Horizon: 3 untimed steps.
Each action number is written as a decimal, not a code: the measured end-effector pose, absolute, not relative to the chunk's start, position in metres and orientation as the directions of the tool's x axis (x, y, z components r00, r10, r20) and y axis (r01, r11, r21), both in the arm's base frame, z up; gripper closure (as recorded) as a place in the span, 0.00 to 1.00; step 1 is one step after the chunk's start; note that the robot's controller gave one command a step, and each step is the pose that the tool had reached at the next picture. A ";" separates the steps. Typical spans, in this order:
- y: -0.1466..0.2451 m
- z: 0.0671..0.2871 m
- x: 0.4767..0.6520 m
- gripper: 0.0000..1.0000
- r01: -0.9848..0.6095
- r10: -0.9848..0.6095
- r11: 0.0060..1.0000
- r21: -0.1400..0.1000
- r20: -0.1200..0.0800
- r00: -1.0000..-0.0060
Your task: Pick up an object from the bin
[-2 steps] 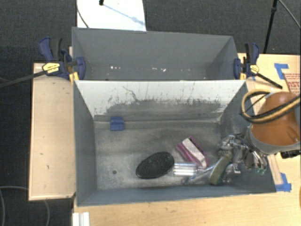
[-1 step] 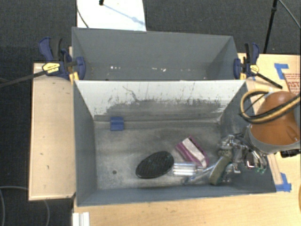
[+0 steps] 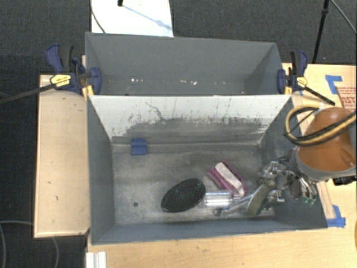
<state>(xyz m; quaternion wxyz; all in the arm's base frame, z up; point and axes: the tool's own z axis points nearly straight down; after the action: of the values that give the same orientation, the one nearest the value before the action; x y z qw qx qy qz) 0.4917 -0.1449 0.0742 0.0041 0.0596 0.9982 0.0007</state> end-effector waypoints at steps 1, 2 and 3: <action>-0.145 0.095 0.492 1.00 0.110 0.110 0.994 -0.001 -0.005 -0.994; -0.145 0.097 0.493 1.00 0.103 0.103 0.995 -0.001 -0.007 -0.995; -0.146 0.153 0.495 1.00 0.099 0.099 0.995 -0.002 -0.008 -0.995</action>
Offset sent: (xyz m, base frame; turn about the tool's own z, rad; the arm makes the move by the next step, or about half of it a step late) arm -0.0002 -0.0001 0.0196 0.0000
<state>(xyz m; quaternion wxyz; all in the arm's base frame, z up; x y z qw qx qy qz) 0.4949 -0.1456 0.1529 0.0039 0.0494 0.9988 -0.0010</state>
